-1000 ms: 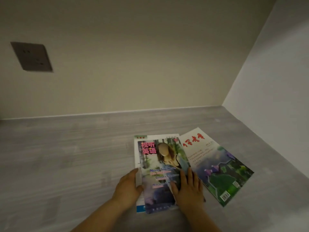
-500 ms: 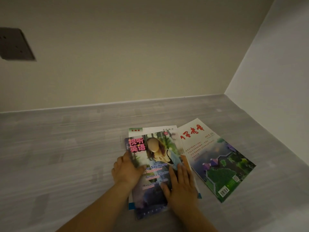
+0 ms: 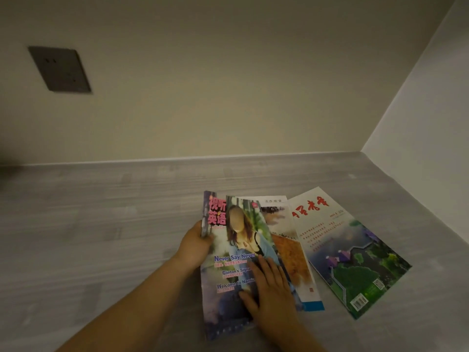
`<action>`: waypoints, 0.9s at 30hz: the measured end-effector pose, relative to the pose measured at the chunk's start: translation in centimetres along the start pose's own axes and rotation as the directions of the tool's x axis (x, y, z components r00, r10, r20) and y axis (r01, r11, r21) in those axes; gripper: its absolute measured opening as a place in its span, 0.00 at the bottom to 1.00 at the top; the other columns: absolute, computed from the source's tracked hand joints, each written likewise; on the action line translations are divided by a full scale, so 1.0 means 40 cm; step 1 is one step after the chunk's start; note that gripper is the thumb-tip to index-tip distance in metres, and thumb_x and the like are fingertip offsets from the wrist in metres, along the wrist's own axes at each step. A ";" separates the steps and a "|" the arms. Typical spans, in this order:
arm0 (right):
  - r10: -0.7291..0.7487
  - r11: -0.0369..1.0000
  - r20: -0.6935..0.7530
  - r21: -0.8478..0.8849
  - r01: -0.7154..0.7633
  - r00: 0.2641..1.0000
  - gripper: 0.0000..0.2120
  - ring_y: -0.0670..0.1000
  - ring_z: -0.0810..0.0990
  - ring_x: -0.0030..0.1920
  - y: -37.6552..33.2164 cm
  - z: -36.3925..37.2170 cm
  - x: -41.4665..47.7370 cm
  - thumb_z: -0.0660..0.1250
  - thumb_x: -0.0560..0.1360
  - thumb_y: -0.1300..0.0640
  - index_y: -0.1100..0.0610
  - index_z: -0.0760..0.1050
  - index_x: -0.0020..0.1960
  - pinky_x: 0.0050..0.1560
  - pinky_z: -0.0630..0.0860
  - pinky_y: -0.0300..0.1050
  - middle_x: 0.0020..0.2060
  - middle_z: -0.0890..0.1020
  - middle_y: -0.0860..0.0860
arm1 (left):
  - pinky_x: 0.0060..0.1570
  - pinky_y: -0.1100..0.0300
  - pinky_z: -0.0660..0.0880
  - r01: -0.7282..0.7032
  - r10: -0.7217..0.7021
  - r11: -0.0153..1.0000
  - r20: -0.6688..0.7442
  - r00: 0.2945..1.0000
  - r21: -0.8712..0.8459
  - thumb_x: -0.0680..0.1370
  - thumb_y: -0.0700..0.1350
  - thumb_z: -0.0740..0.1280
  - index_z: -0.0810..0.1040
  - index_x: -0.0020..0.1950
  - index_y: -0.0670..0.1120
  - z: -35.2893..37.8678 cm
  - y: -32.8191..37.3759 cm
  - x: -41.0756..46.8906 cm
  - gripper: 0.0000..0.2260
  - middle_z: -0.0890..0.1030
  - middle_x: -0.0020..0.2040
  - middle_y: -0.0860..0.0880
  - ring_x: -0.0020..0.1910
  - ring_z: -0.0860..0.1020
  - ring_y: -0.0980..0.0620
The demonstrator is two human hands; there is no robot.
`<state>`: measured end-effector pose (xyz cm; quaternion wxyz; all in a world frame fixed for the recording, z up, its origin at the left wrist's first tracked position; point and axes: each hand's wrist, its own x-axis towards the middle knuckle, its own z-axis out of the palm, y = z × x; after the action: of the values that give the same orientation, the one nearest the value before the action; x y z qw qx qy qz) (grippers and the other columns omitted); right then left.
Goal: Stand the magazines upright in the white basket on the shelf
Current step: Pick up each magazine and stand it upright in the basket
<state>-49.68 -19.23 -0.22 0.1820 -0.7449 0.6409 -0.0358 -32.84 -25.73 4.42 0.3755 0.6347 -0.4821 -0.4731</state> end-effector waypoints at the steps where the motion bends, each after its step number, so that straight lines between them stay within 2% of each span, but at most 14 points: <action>1: 0.030 0.993 -0.027 0.111 -0.027 0.999 0.31 0.49 0.44 0.75 -0.004 0.004 0.010 0.53 0.75 0.40 0.45 0.46 0.73 0.73 0.39 0.45 0.75 0.44 0.46 | 0.30 0.65 0.70 -0.031 0.030 0.999 -0.023 0.999 -0.041 0.76 0.32 0.56 0.71 0.47 0.43 -0.014 0.003 -0.010 0.09 0.74 0.34 0.48 0.31 0.70 0.53; 3: 0.117 0.970 -0.160 0.230 -0.078 0.980 0.34 0.52 0.46 0.75 -0.030 -0.011 0.034 0.58 0.75 0.43 0.48 0.44 0.74 0.74 0.45 0.49 0.76 0.46 0.49 | 0.28 0.69 0.70 -0.077 0.065 0.989 -0.092 0.994 -0.125 0.76 0.32 0.57 0.72 0.48 0.43 -0.052 0.012 -0.025 0.09 0.75 0.34 0.50 0.31 0.70 0.54; 5: 0.231 0.896 -0.225 0.428 -0.116 0.947 0.33 0.56 0.57 0.73 -0.078 -0.059 0.062 0.63 0.74 0.50 0.53 0.49 0.73 0.72 0.57 0.53 0.74 0.57 0.55 | 0.26 0.74 0.70 -0.130 0.100 0.973 -0.159 0.982 -0.193 0.76 0.32 0.57 0.73 0.48 0.44 -0.105 0.031 -0.040 0.09 0.76 0.35 0.52 0.32 0.71 0.56; 8: 0.238 0.688 -0.117 0.721 -0.082 0.964 0.23 0.57 0.74 0.61 -0.158 -0.130 0.122 0.63 0.74 0.59 0.55 0.61 0.67 0.59 0.75 0.53 0.63 0.73 0.58 | 0.26 0.77 0.71 -0.230 0.176 0.947 -0.236 0.956 -0.225 0.76 0.33 0.58 0.75 0.46 0.49 -0.205 0.061 -0.063 0.12 0.77 0.37 0.54 0.35 0.73 0.58; 10: 0.173 0.678 -0.032 0.729 -0.095 0.984 0.19 0.57 0.78 0.54 -0.223 -0.162 0.162 0.62 0.75 0.61 0.59 0.66 0.65 0.53 0.79 0.48 0.58 0.77 0.58 | 0.31 0.75 0.73 -0.295 0.234 0.933 -0.277 0.932 -0.206 0.76 0.33 0.59 0.74 0.43 0.55 -0.285 0.073 -0.084 0.16 0.78 0.39 0.57 0.38 0.75 0.61; 11: 0.147 0.677 -0.029 0.732 -0.079 0.989 0.16 0.54 0.80 0.48 -0.259 -0.171 0.182 0.62 0.74 0.63 0.61 0.69 0.62 0.47 0.80 0.41 0.54 0.79 0.57 | 0.34 0.72 0.73 -0.318 0.255 0.930 -0.296 0.920 -0.186 0.76 0.34 0.59 0.74 0.43 0.57 -0.329 0.076 -0.095 0.17 0.78 0.41 0.58 0.40 0.75 0.61; 13: 0.108 0.653 -0.051 0.756 -0.032 0.993 0.10 0.46 0.77 0.38 -0.347 -0.183 0.214 0.62 0.73 0.68 0.64 0.73 0.54 0.31 0.75 0.30 0.42 0.79 0.54 | 0.38 0.69 0.72 -0.352 0.288 0.927 -0.356 0.889 -0.129 0.76 0.34 0.59 0.73 0.43 0.59 -0.424 0.077 -0.120 0.17 0.78 0.42 0.59 0.42 0.75 0.62; 14: 0.089 0.646 -0.068 0.764 -0.006 0.994 0.07 0.44 0.76 0.35 -0.396 -0.185 0.231 0.63 0.72 0.69 0.63 0.75 0.49 0.27 0.72 0.29 0.39 0.78 0.53 | 0.38 0.71 0.72 -0.361 0.301 0.928 -0.389 0.871 -0.091 0.76 0.34 0.59 0.72 0.43 0.58 -0.474 0.073 -0.131 0.17 0.77 0.42 0.59 0.42 0.75 0.62; 16: 0.034 0.684 -0.106 0.728 0.054 0.994 0.08 0.46 0.76 0.33 -0.513 -0.187 0.259 0.63 0.71 0.69 0.57 0.74 0.37 0.27 0.72 0.33 0.35 0.78 0.53 | 0.39 0.73 0.72 -0.353 0.322 0.935 -0.439 0.839 0.010 0.77 0.36 0.58 0.73 0.47 0.55 -0.577 0.059 -0.151 0.14 0.78 0.45 0.56 0.43 0.75 0.60; 19: -0.023 0.700 -0.171 0.701 0.138 0.985 0.14 0.53 0.74 0.35 -0.687 -0.178 0.303 0.62 0.71 0.69 0.56 0.69 0.29 0.31 0.67 0.41 0.31 0.76 0.57 | 0.47 0.59 0.71 -0.216 0.345 0.926 -0.458 0.819 0.310 0.78 0.39 0.56 0.70 0.59 0.45 -0.742 0.027 -0.172 0.11 0.78 0.54 0.45 0.52 0.76 0.46; 21: -0.056 0.702 -0.207 0.688 0.186 0.977 0.11 0.56 0.74 0.34 -0.804 -0.173 0.330 0.62 0.70 0.70 0.62 0.70 0.31 0.33 0.66 0.44 0.32 0.76 0.64 | 0.46 0.54 0.71 -0.107 0.375 0.865 -0.490 0.787 0.491 0.78 0.41 0.56 0.71 0.58 0.42 -0.855 0.007 -0.187 0.11 0.79 0.55 0.40 0.52 0.76 0.40; 23: -0.113 0.710 -0.252 0.657 0.255 0.961 0.09 0.59 0.71 0.34 -0.926 -0.168 0.357 0.63 0.70 0.69 0.66 0.68 0.31 0.34 0.64 0.44 0.31 0.74 0.66 | 0.42 0.53 0.70 -0.046 0.427 0.818 -0.550 0.718 0.574 0.78 0.42 0.57 0.73 0.54 0.39 -0.960 -0.002 -0.205 0.10 0.80 0.51 0.36 0.49 0.77 0.37; 25: -0.163 0.701 -0.308 0.633 0.330 0.937 0.16 0.56 0.67 0.33 -1.050 -0.163 0.381 0.63 0.70 0.69 0.59 0.61 0.27 0.32 0.59 0.45 0.27 0.68 0.60 | 0.42 0.52 0.71 -0.037 0.481 0.803 -0.612 0.628 0.594 0.77 0.40 0.59 0.74 0.51 0.36 -1.057 -0.012 -0.216 0.09 0.80 0.49 0.35 0.48 0.77 0.37; 27: -0.207 0.690 -0.351 0.610 0.390 0.913 0.19 0.53 0.66 0.34 -1.167 -0.156 0.403 0.63 0.70 0.68 0.56 0.58 0.27 0.32 0.57 0.45 0.27 0.67 0.58 | 0.39 0.52 0.69 -0.034 0.484 0.827 -0.678 0.554 0.562 0.77 0.39 0.60 0.75 0.48 0.35 -1.143 -0.024 -0.226 0.08 0.80 0.45 0.34 0.45 0.78 0.36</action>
<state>-4.65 -31.01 17.49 0.3443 -0.7134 0.4716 -0.3874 10.63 -15.79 18.05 0.4454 0.7681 -0.4558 0.0626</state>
